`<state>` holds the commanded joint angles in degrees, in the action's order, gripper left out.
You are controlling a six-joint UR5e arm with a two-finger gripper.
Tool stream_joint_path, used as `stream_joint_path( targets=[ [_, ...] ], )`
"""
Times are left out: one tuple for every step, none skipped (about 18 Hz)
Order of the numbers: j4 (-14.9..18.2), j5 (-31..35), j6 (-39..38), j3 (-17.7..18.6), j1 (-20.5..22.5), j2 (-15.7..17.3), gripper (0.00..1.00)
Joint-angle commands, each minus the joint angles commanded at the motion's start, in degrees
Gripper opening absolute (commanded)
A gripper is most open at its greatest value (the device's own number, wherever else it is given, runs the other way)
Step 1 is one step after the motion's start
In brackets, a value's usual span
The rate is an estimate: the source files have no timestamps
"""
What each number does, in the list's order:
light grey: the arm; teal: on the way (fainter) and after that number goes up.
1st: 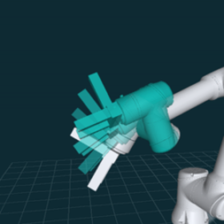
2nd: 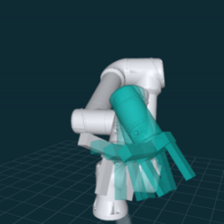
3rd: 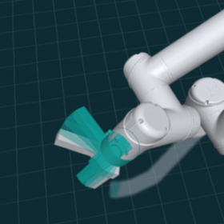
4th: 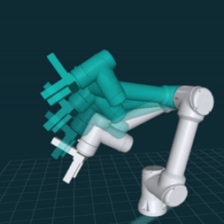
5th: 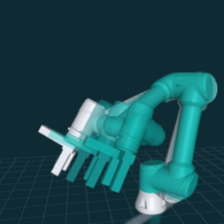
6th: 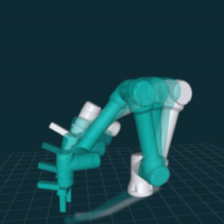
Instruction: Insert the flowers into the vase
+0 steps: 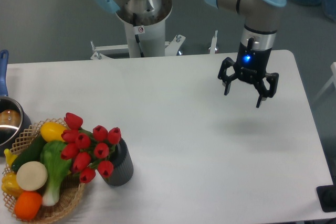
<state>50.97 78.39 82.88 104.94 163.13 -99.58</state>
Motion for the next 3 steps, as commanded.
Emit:
stream_joint_path(
  targets=[
    [0.27,0.79,0.00,-0.44,-0.18,-0.26,1.00],
    [0.62,1.93,0.00,-0.79,-0.35,-0.44,1.00],
    [1.14,3.25,-0.09,-1.14,-0.79,-0.44,1.00]
  ],
)
